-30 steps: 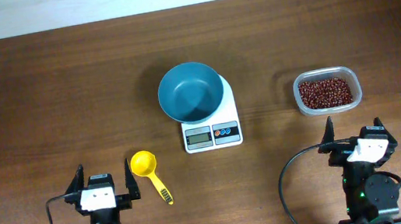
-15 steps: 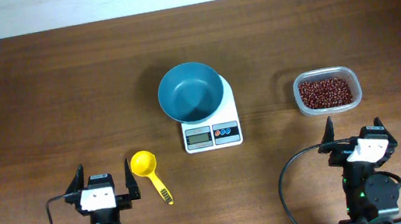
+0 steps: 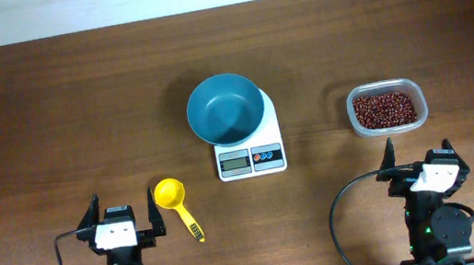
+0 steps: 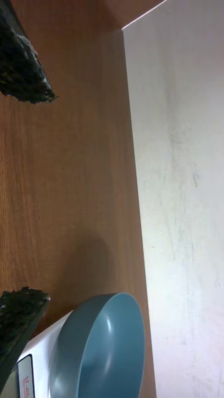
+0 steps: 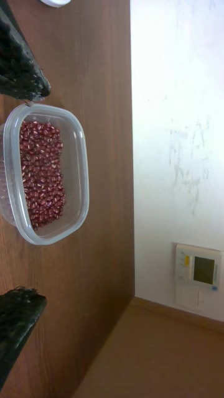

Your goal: Scoop item into bowl and weigh 50g on scale

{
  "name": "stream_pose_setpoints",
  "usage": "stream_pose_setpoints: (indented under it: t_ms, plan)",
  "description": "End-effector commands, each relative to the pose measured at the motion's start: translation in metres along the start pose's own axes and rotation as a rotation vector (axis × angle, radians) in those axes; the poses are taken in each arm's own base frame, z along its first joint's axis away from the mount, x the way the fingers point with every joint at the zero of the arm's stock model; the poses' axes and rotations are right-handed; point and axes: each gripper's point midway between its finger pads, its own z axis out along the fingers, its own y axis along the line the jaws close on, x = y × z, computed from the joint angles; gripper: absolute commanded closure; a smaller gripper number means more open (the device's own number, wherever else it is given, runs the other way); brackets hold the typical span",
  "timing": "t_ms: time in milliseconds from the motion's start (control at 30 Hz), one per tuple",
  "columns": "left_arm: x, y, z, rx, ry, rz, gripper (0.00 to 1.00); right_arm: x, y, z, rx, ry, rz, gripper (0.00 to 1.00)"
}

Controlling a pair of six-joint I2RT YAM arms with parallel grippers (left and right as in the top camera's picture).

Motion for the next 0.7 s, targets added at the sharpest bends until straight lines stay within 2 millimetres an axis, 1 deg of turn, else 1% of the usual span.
stream_pose_setpoints:
  t_ms: [0, 100, 133, 233, 367, 400, 500, 667]
  plan:
    - [0.002, 0.001, 0.000, -0.011, -0.002, -0.010, 0.01, 0.003, -0.001, 0.000, 0.002, 0.005, 0.000, 0.01]
    - [-0.001, 0.000, 0.000, -0.004, -0.015, -0.009, 0.01, 0.002, -0.001, 0.000, 0.002, 0.004, 0.000, 0.01]
    - [-0.002, -0.003, 0.000, 0.016, -0.019, -0.009, 0.01, 0.003, -0.001, 0.000, 0.002, 0.005, 0.000, 0.01]
    - [-0.005, -0.023, -0.002, 0.135, -0.031, -0.008, 0.01, 0.003, -0.001, 0.000, 0.002, 0.005, 0.000, 0.01]
    - [-0.007, -0.032, -0.003, 0.186, -0.040, -0.011, 0.01, 0.003, -0.001, 0.000, 0.002, 0.005, 0.000, 0.01]
    - [-0.009, -0.034, -0.004, 0.198, -0.034, -0.046, 0.01, 0.003, -0.001, 0.000, 0.002, 0.005, 0.000, 0.01]
    - [-0.013, -0.033, -0.009, 0.201, 0.007, -0.096, 0.01, 0.002, -0.001, 0.000, 0.002, 0.004, 0.000, 0.01]
    - [-0.031, -0.031, -0.026, 0.205, 0.080, -0.104, 0.01, 0.003, -0.001, 0.000, 0.002, 0.005, 0.000, 0.01]
